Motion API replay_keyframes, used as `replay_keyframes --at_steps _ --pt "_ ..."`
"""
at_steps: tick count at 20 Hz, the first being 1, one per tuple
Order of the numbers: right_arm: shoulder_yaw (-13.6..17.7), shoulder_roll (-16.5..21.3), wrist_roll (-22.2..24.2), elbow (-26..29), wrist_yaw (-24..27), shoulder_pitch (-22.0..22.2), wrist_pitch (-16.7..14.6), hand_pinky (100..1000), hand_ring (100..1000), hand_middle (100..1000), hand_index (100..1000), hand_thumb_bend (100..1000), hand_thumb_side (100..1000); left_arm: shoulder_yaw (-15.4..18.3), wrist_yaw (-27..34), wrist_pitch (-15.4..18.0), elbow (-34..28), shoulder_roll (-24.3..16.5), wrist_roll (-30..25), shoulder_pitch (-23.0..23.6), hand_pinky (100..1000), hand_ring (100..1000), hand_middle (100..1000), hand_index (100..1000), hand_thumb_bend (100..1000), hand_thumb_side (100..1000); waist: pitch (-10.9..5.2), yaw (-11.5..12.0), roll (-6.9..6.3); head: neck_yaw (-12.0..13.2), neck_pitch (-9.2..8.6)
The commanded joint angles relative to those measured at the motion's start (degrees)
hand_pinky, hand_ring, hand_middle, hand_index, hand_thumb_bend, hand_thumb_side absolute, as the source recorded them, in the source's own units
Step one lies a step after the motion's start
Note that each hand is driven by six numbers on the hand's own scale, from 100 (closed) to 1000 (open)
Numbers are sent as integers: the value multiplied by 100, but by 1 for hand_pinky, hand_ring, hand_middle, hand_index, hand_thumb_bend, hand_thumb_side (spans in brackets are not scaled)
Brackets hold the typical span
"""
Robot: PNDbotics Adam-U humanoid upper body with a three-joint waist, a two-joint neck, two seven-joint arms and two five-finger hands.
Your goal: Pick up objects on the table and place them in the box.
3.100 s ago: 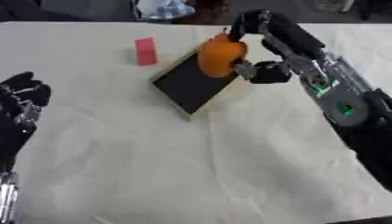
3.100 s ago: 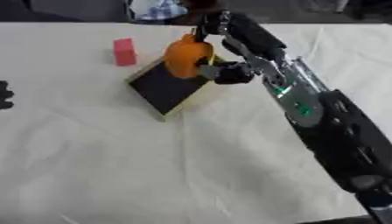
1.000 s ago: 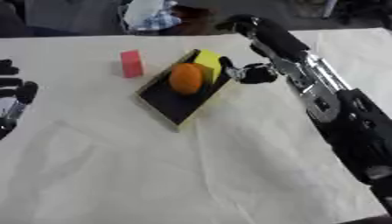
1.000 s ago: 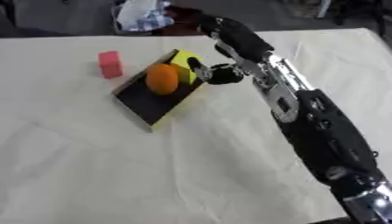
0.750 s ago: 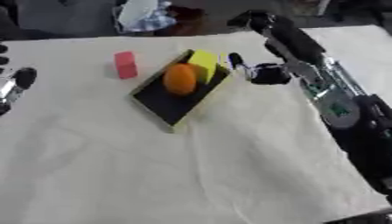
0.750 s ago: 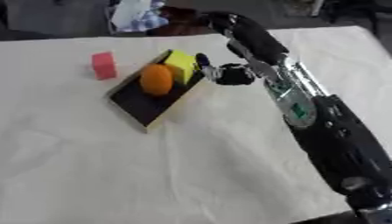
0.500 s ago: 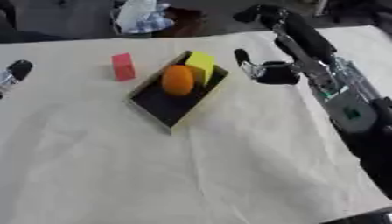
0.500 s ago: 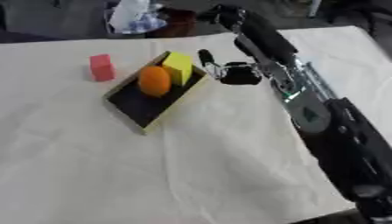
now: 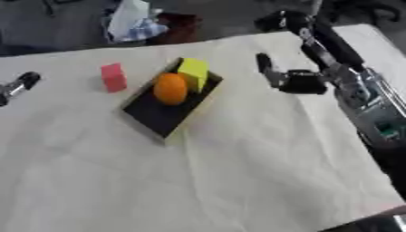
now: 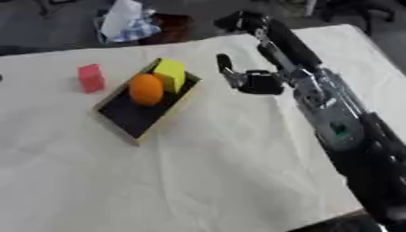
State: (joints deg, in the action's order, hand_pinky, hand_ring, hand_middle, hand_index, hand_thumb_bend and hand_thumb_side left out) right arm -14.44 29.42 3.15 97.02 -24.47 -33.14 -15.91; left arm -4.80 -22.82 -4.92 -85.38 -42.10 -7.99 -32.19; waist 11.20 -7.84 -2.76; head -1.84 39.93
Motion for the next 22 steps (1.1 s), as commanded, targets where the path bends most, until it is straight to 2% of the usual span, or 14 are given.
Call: replay_keyframes --at_steps 1,4,8,11,18,22 --pt "123 45 71 364 340 -30 113 778 754 737 842 100 254 -423 -313 -156 426 -420 -301 -422 786 771 774 871 608 419 11 -92 -25 180 -108" --pt "203 39 125 483 580 20 192 776 752 735 839 100 256 -557 -592 -288 881 -194 -581 -877 783 768 771 870 626 434 43 -214 -19 221 -142" --pt "284 -4 132 573 727 53 263 774 751 733 835 100 258 -427 -975 -545 1502 89 -914 -1499 781 767 770 869 655 455 104 -389 -28 283 -202" --pt "311 -64 124 614 763 36 286 772 749 731 830 100 259 -367 -1274 -766 1988 221 -862 -1925 779 767 771 867 679 471 172 -554 -55 366 -296" --pt "343 -232 99 679 820 17 311 770 748 729 826 100 261 -127 -1938 -1123 3069 313 -390 -2181 775 763 768 867 692 474 270 -928 -116 619 -445" --pt "383 -237 63 688 824 50 333 769 747 728 824 100 262 74 -2347 -971 3733 353 -390 -2253 776 764 769 868 681 467 295 -1010 -144 701 -476"
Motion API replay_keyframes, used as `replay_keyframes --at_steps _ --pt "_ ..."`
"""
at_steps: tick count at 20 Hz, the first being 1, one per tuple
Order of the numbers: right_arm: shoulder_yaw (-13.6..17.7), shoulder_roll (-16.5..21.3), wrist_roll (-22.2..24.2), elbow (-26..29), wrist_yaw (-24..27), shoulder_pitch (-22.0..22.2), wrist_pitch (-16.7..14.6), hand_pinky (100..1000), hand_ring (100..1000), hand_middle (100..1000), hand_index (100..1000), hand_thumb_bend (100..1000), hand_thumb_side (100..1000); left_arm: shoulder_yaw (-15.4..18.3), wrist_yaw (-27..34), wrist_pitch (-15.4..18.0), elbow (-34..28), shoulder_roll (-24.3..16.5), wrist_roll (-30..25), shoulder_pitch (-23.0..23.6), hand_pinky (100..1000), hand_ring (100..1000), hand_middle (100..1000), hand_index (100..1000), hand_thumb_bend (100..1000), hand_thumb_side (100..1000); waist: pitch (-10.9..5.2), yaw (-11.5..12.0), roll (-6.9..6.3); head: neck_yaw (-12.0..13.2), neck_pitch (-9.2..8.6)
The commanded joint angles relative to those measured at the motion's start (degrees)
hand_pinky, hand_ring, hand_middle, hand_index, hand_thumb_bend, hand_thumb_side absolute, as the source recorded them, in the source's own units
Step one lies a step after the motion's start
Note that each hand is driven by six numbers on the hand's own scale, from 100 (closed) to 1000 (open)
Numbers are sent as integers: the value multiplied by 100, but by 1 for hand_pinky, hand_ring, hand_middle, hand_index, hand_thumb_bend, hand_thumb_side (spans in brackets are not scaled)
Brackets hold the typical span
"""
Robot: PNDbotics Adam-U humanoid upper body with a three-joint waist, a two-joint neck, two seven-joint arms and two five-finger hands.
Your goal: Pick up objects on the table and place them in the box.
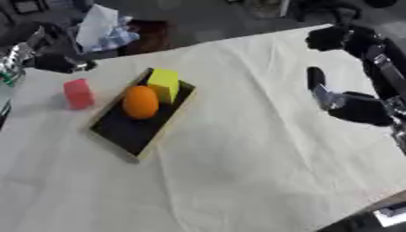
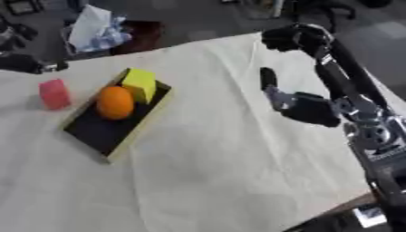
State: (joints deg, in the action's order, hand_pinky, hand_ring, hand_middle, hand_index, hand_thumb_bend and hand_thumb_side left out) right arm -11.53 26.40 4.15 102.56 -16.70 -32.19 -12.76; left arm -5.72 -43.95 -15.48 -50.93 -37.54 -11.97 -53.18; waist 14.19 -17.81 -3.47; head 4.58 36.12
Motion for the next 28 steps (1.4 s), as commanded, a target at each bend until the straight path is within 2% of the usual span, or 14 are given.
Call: replay_keyframes --at_steps 1,7,11,17,23,28 --pt "104 64 -48 130 46 -32 25 769 747 727 824 100 261 208 -333 169 447 -81 -40 -174 777 763 770 868 685 470 2 -24 -84 73 -94" --pt "131 39 -83 112 36 7 38 768 746 726 823 100 262 418 -946 769 1423 103 -212 -379 780 759 768 865 682 452 19 -44 -113 83 -75" --pt "144 37 -100 99 22 20 42 768 746 726 823 100 264 590 -1375 1198 1706 176 -215 -440 782 759 768 865 697 464 30 -46 -110 78 -57" --pt "161 34 -123 81 12 40 53 768 745 726 821 100 266 844 -1639 1760 1603 67 -113 -504 782 755 764 862 691 472 15 -9 -109 74 -27" --pt "184 40 -139 59 -12 78 60 768 745 726 812 100 266 789 -1495 2065 1185 -76 -266 -476 785 756 765 863 701 486 -43 58 -103 79 -12" --pt "202 51 -155 44 -29 110 67 768 745 726 810 100 266 679 -1394 2257 918 -130 -572 -403 788 759 767 867 715 492 -116 142 -116 323 7"
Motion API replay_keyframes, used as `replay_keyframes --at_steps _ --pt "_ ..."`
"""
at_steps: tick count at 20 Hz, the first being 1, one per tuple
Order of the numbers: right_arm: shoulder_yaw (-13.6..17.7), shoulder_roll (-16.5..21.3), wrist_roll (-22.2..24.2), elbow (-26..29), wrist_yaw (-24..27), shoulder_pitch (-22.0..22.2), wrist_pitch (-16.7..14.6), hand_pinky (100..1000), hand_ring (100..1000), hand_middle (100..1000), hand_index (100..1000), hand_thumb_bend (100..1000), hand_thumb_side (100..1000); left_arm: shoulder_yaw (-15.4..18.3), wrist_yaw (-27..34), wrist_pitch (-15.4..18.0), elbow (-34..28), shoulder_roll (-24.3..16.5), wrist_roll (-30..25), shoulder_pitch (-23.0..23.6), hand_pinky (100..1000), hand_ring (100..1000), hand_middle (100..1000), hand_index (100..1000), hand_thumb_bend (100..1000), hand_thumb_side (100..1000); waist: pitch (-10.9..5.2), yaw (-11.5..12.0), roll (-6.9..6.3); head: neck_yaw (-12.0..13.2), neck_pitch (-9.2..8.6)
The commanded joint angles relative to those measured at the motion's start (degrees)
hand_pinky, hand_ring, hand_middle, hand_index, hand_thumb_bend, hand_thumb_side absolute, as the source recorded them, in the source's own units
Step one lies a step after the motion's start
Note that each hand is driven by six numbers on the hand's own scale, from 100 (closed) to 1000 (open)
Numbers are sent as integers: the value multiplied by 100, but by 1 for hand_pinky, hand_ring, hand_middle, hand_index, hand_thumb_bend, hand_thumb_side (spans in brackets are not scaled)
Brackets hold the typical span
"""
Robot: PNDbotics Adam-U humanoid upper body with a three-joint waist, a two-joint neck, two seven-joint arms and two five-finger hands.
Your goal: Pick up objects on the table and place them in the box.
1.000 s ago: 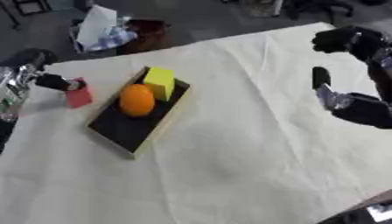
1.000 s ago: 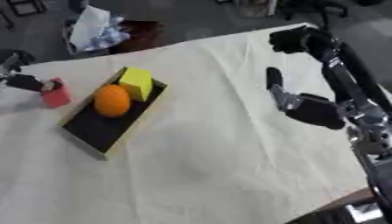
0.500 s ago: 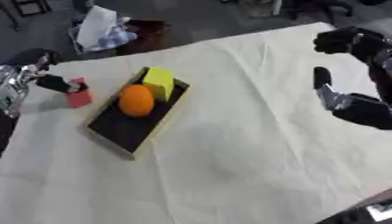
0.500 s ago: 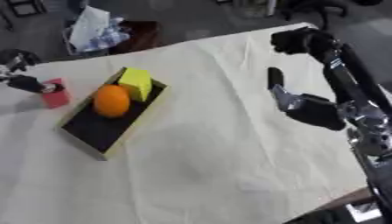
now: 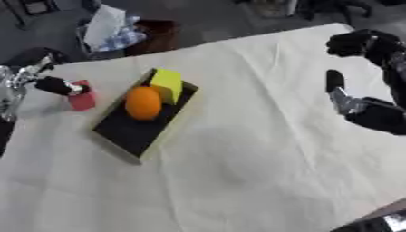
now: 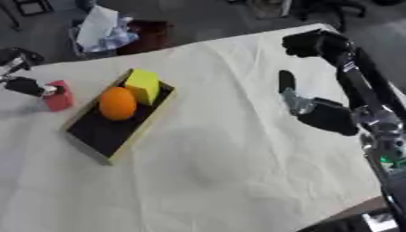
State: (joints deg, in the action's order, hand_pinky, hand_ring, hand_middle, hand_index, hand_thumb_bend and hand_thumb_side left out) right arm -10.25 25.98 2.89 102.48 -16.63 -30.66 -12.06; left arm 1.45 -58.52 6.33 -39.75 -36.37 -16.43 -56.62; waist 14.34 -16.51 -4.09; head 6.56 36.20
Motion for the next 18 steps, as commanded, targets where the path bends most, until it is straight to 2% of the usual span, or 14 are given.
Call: replay_keyframes --at_steps 1,8,13,18 --pt "73 92 -27 49 -41 -39 -5 768 745 726 810 100 266 -50 74 98 -231 -252 -167 -46 789 759 768 867 719 493 -141 22 -58 170 -3" --pt "84 98 -35 35 -54 -12 -4 768 745 726 809 100 265 -135 173 267 -348 -275 -421 21 794 761 770 871 741 501 -208 54 -72 285 -5" --pt "92 104 -40 22 -61 10 0 768 745 726 808 100 265 -180 300 385 -498 -328 -478 37 797 763 773 869 751 503 -248 79 -75 281 -1" --pt "90 104 -39 12 -64 24 0 768 745 725 807 100 265 -283 334 476 -469 -312 -767 117 791 756 766 870 742 501 -276 124 -68 256 34"
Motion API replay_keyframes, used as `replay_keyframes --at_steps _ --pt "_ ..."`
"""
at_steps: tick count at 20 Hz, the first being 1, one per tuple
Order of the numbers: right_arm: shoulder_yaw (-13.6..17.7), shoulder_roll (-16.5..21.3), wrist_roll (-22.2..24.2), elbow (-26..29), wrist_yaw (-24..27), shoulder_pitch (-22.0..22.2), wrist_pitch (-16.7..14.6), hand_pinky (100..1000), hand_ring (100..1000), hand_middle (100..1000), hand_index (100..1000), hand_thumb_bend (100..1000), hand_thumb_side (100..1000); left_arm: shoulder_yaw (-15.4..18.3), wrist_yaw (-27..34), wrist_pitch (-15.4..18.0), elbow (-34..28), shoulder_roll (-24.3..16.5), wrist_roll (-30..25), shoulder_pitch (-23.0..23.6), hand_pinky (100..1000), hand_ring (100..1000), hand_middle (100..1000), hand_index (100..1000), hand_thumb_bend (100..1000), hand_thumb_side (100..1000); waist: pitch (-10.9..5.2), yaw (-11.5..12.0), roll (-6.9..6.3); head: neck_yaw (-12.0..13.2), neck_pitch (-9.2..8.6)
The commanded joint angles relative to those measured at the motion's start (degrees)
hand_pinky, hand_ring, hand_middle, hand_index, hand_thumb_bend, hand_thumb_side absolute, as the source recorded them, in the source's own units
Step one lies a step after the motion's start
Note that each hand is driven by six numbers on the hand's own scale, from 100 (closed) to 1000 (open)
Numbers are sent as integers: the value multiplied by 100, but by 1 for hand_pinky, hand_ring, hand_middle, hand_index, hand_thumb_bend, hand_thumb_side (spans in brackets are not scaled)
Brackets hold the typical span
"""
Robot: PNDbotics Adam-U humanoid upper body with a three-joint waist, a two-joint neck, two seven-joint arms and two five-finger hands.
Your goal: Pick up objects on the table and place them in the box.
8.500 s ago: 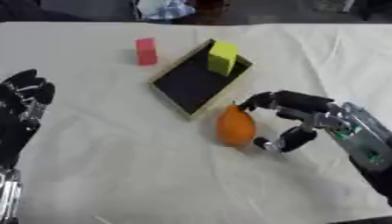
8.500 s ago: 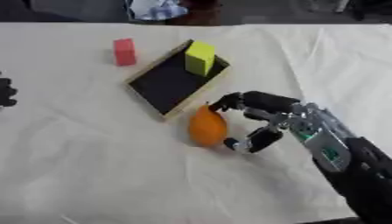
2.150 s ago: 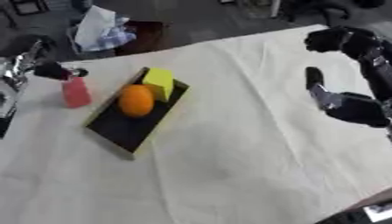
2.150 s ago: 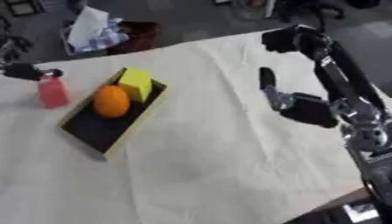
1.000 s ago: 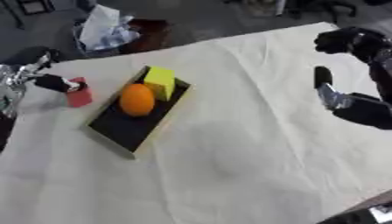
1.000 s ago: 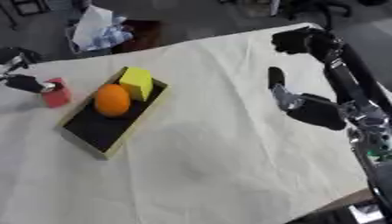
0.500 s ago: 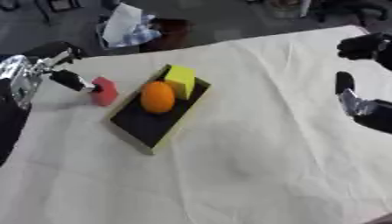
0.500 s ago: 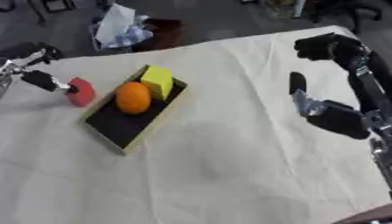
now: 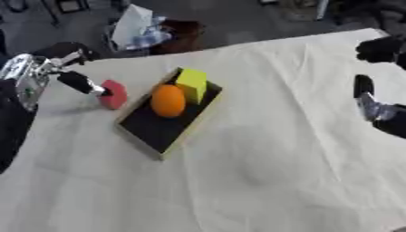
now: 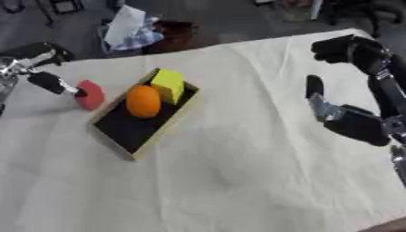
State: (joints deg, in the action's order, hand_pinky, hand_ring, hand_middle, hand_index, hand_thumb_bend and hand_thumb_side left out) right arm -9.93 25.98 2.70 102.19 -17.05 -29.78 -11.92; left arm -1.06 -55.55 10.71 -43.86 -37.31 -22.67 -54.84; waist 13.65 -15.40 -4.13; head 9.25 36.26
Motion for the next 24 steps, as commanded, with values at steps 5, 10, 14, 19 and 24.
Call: replay_keyframes --at_steps 5,10,14,19,24 --pt "51 97 -23 38 -22 -57 -9 768 744 725 806 100 265 -47 -33 -15 113 -72 -300 -11 781 748 759 866 744 506 -208 29 -40 -28 48" --pt "37 80 -14 40 -17 -64 -10 768 744 725 806 100 262 1 -298 -306 272 107 -2 1 753 721 734 854 764 529 -194 28 -13 -23 58" --pt "28 71 -8 39 -12 -66 -9 767 744 724 805 100 262 46 -353 -577 375 238 367 3 739 700 715 849 773 537 -182 18 4 -14 54" --pt "19 56 2 37 -3 -67 -9 767 743 724 804 100 262 47 -325 -782 454 343 839 16 722 673 687 834 754 527 -173 6 12 -17 40" --pt "13 46 11 34 -1 -66 -13 767 743 724 805 100 262 55 -46 -815 515 427 1180 39 691 608 611 764 657 455 -172 -2 18 -17 31"
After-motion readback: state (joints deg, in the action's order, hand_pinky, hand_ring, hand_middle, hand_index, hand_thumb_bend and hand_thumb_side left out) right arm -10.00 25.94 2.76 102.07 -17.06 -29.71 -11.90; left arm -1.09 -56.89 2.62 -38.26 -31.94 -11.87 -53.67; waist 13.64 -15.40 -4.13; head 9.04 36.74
